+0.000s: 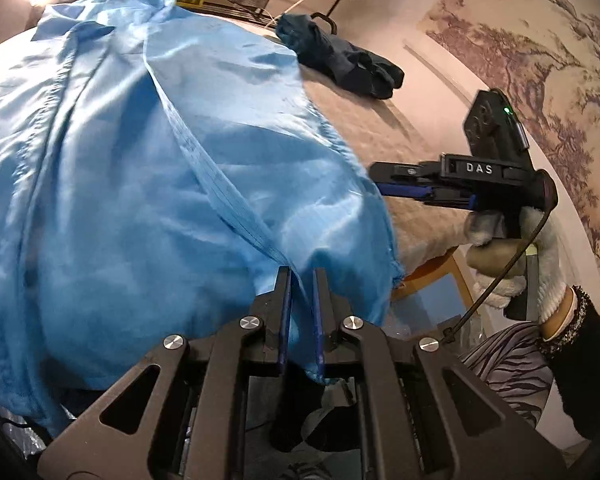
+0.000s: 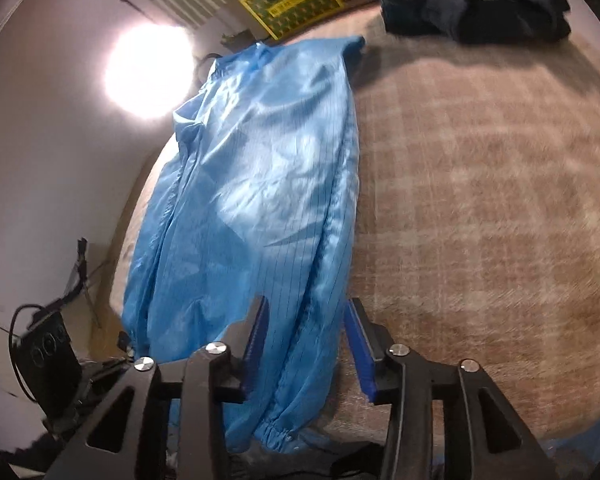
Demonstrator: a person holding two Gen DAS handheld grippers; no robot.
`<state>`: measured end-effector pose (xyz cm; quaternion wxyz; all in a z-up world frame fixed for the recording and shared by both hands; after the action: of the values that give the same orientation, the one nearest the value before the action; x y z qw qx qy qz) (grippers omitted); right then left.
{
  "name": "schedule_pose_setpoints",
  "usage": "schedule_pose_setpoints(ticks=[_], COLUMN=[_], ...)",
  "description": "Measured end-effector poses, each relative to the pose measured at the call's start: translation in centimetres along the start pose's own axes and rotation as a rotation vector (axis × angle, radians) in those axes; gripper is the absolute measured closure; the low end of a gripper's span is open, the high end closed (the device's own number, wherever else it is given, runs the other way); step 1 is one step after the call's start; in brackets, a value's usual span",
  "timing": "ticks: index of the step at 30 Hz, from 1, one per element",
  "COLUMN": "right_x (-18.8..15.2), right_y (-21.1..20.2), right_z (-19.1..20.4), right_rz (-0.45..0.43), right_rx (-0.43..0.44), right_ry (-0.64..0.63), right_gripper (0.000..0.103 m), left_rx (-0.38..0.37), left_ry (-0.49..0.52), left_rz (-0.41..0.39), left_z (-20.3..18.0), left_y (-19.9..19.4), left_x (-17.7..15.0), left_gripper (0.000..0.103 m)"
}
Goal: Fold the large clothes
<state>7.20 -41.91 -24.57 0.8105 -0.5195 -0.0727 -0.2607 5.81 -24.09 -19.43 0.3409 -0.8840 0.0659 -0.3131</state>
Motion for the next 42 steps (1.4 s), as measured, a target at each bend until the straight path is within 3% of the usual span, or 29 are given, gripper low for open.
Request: schedule_pose_setpoints(ticks=[3,5,7,10,13,15,21,26,32,36,42], right_x=[0.0,0.1,0.2,-0.1,0.1,0.2,0.5,0.8,1.2,1.4,0.8], right_y=[0.7,1.3,2.1,2.5,2.3,2.1,0.8,-0.5,-0.9,-0.5,1.7], right_z=[0.5,0.8,1.3,1.8,2.1,2.1,3.4,5.6,8.9,11.9,18.2], right_rz=[0.012,0.009,0.019,0.018,0.006,-0.001,-0.037,-0.067,-0.078,-0.088,-0.069], right_rx=[0.035,0.039,0.012,-0.045,-0.062,-0.067,-0.071,-0.039,-0.025,-0.054,-0.073], right_ry=[0.012,0.013,-0.015,-0.06,-0.067,-0.054,-0.056,-0.081,-0.142,-0.233,-0.411], right_gripper=[0.053,0.058,0.083,0.1,0.103,0.103,0.103,0.103,0.103,0.103,0.103], left_rx=[0.018,0.037,0.061,0.072,0.083,0.083,-0.019,-0.033,-0.09,-0.061,0.028], left_ry=[0.024,0.029,0.012,-0.033,0.02,0.039,0.011,0.047,-0.014,-0.032,-0.141], left_rz=[0.002,0.022,0.011,-0.065,-0.138,-0.11,0.055,0.049,-0.006,-0.074,-0.25], left_z=[-0.3,0.1,0.9,1.4,0.7,0.7,0.7,0.0,0.4,1.7,6.8], left_y=[-0.1,-0.3,-1.5,-4.2,-5.6,-4.0,3.4,4.0,-0.2,-4.8,-13.1], left_x=[-0.4,-1.0,-1.4,-0.6,1.0,1.4,-1.0,-0.8,0.5,1.6,3.5], left_gripper=[0.097,0.097,0.097,0.097,0.097,0.097,0.097,0.097,0.097,0.097,0.097])
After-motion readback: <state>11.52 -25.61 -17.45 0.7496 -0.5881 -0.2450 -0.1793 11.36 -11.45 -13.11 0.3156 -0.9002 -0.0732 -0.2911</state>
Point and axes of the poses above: each gripper's, at about its wrist camera, not at the fingertips, and y roughly the way its jaws point, z to its left, x to its top, the point moved 8 cm from there along y, roughly the way its jaws point, and after that the axes turned 9 degrees about -x, right-handed, at the moved point
